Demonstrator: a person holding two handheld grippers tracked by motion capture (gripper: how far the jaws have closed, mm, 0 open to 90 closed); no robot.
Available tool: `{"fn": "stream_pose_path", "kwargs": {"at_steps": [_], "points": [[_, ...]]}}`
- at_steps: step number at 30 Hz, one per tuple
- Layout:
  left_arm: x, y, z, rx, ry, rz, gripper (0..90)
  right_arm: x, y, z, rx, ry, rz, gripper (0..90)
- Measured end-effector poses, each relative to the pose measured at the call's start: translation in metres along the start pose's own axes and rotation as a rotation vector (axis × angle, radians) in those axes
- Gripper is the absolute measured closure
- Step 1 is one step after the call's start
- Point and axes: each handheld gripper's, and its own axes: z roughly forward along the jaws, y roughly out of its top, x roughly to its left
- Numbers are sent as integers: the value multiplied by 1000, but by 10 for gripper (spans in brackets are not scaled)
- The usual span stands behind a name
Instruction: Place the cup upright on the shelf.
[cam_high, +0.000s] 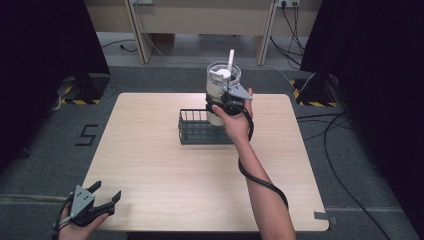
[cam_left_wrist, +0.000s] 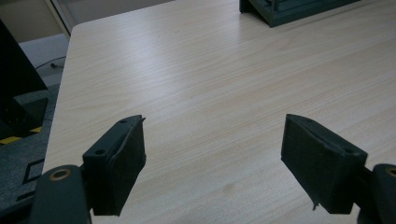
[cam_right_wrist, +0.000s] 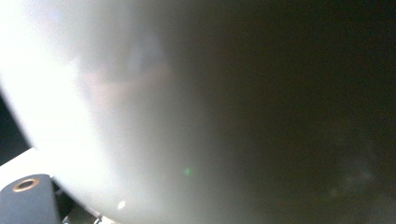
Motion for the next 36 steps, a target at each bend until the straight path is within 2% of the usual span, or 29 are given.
{"fn": "stream_pose_path", "kwargs": {"at_steps": [12,16,26,30,36], "points": [[0,0,0,-2,-8,2,213,5,-21,20,51,-7,2,102],[0,0,0,-8,-8,2,214,7,-27,24,67,-10,-16,102],[-1,1,1,-15,-18,1,213,7,-37,27,84,-21,-35,101],[-1,1,0,-14,-15,4,213,5,-45,29,91,-28,-27,101],[-1,1,1,-11,-14,4,213,4,-47,27,79,-25,-26,99]]}}
